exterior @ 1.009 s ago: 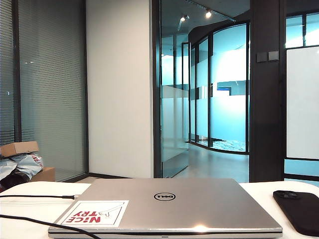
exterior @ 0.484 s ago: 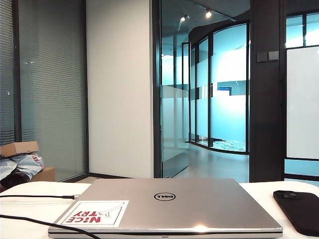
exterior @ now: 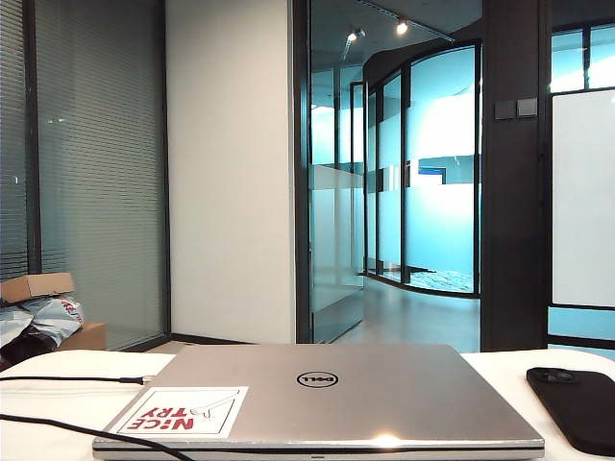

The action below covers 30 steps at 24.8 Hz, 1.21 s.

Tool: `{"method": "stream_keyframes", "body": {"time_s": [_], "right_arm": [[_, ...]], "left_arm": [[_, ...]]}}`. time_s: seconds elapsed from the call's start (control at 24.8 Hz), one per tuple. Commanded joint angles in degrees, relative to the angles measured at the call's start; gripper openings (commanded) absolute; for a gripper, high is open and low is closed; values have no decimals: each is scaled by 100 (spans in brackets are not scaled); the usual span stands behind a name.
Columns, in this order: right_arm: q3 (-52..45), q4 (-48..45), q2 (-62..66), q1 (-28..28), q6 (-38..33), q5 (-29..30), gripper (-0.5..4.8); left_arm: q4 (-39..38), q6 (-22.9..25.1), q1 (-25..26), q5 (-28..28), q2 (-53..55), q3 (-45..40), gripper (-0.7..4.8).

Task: Pick up the charging cable and the phone, plug the charging cable into the charging port on the phone, and finally place them back on the table.

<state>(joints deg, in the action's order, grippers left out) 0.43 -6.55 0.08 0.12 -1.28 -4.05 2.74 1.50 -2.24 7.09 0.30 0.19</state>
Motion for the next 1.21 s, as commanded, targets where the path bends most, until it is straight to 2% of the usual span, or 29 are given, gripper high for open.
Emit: {"method": "stream_keyframes", "body": {"time_s": [0.04,0.52,1.21], "right_arm": [[-22,-2,-11,0,-24,155,-5],[-22,31,-11,-323,15,264,-5],[-17,35,-11,-323,153,269,-5]], "left_arm": [[79,2,2,20,4,-2,-5],[79,2,2,20,4,-2,-5],[79,2,2,20,4,-2,-5]]}}
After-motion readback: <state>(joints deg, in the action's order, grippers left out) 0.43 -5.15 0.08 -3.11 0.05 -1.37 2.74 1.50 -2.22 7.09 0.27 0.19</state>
